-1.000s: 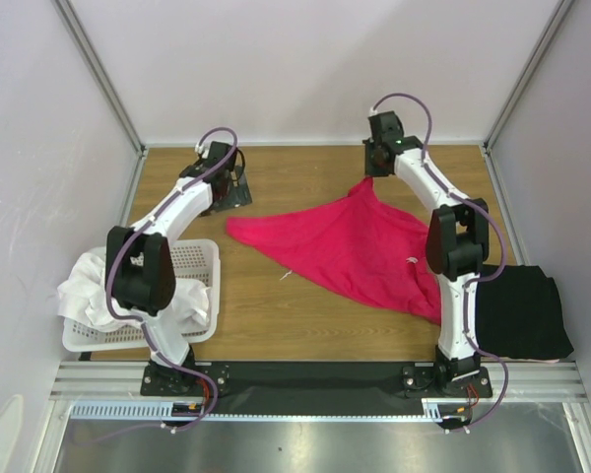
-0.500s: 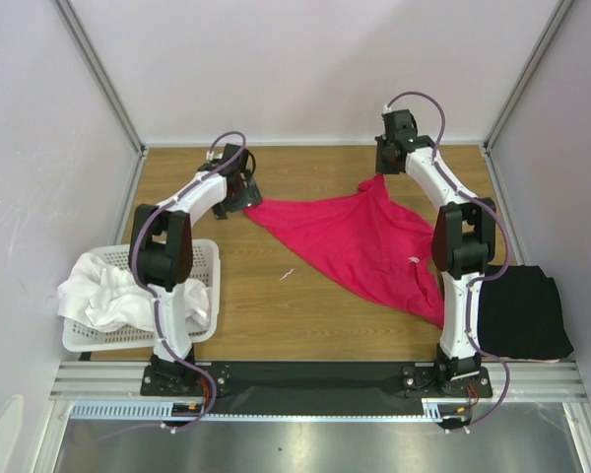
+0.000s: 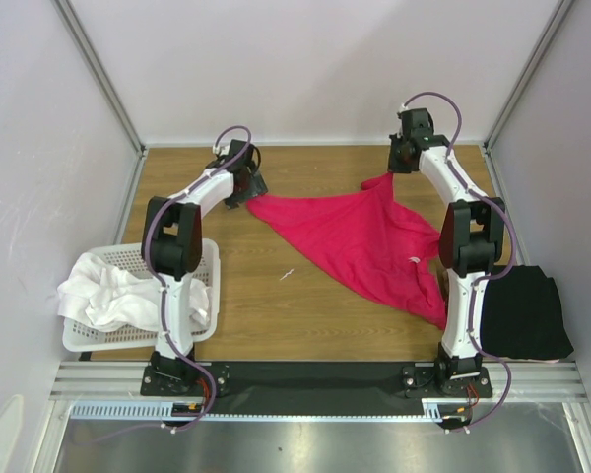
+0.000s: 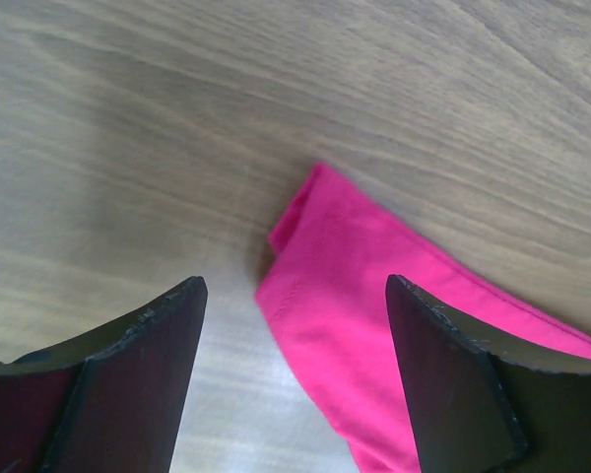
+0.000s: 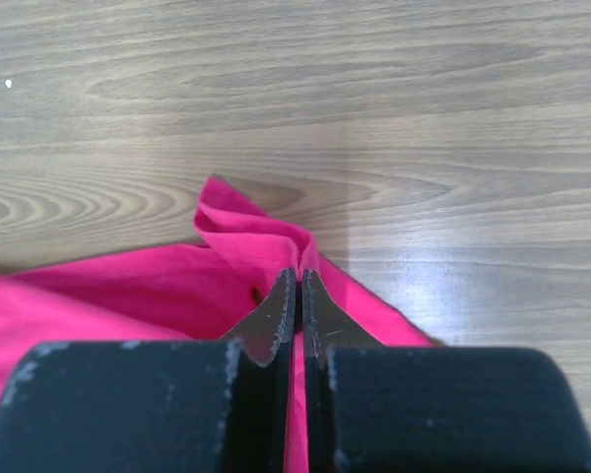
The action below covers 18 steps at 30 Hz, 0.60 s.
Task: Fold and stack the t-shirts
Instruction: Flatten the tshirt out
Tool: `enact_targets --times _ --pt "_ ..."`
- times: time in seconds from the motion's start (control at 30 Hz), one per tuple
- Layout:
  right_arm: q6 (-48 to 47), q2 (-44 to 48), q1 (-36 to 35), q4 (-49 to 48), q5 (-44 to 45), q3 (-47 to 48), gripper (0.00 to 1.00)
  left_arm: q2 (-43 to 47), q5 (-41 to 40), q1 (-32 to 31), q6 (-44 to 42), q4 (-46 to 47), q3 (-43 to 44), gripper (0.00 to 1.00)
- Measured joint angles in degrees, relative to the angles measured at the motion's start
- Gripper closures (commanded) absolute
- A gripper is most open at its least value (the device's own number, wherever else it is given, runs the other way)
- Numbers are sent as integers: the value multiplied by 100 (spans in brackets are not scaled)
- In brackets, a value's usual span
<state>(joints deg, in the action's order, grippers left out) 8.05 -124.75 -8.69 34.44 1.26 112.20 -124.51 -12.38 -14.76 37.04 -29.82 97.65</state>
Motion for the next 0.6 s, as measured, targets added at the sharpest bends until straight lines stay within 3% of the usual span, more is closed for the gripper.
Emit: enact_targets --times 0.6 --pt "50 -50 28 -2 -334 2 100 -308 221 0 50 529 118 34"
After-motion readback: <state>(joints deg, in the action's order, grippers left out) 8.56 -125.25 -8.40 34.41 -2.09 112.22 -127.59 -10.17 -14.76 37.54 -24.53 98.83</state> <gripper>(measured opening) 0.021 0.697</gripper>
